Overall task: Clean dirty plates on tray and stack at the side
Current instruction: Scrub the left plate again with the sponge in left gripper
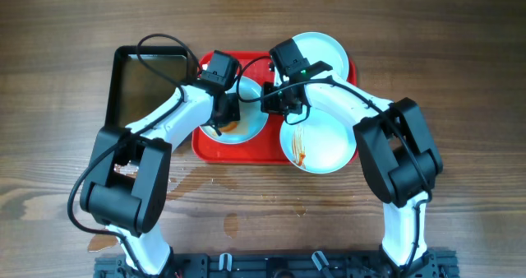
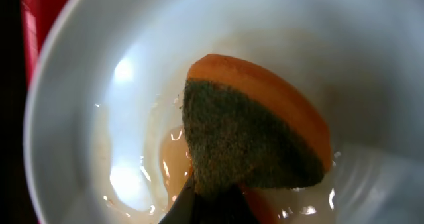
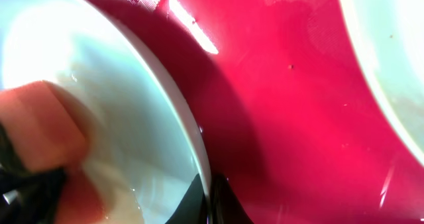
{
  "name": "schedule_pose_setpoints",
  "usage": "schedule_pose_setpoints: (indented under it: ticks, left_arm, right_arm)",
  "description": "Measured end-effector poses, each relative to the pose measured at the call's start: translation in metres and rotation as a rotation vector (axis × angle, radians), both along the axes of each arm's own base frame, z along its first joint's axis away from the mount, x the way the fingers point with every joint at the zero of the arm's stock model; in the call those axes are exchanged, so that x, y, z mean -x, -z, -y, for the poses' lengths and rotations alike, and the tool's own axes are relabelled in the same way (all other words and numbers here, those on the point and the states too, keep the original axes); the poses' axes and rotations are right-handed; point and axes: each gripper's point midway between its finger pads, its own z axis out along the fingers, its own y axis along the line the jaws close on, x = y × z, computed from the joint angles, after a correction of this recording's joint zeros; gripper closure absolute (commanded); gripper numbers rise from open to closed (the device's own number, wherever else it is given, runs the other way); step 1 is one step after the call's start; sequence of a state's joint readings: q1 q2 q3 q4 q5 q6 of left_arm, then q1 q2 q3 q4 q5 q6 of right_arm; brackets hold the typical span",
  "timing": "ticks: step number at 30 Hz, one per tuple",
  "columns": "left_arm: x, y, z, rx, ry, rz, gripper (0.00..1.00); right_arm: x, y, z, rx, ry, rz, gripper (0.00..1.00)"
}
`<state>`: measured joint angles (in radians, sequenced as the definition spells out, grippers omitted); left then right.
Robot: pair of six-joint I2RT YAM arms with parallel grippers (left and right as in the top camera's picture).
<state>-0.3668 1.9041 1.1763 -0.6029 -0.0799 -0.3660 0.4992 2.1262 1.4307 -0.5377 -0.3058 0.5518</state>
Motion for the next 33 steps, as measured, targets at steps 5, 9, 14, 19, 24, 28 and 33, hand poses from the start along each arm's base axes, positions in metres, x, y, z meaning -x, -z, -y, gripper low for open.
schedule_pose_setpoints:
  ticks: [5,9,14,19,24,28,33]
  left_arm:
    - [-0.022,-0.004,-0.01,-0.05,-0.029,0.107,0.96]
    - [-0.026,-0.004,-0.012,-0.038,-0.037,0.116,0.96]
    - [-0.008,0.001,0.003,0.1,-0.005,0.009,0.96]
    - [0.004,-0.002,0.033,0.283,0.077,-0.056,0.96]
    - [-0.02,-0.005,0.032,0.275,0.071,0.053,0.96]
    - [-0.032,-0.003,0.012,0.178,0.001,0.1,0.96]
    - [-0.003,0.002,-0.003,0.119,-0.077,-0.03,0.96]
  right_arm:
    - [-0.001,0.0,0.0,-0.001,0.005,0.0,0.96]
    - [-0.001,0.0,0.0,-0.001,0.005,-0.001,0.96]
    - [-0.002,0.0,0.003,0.004,0.008,0.002,0.96]
    - [-0.003,0.0,0.004,0.003,0.01,0.002,0.96]
    - [-0.003,0.0,0.004,0.002,0.011,0.003,0.96]
    - [-0.003,0.0,0.004,0.001,0.011,0.003,0.96]
    - [0.0,0.0,0.0,-0.001,-0.002,0.0,0.96]
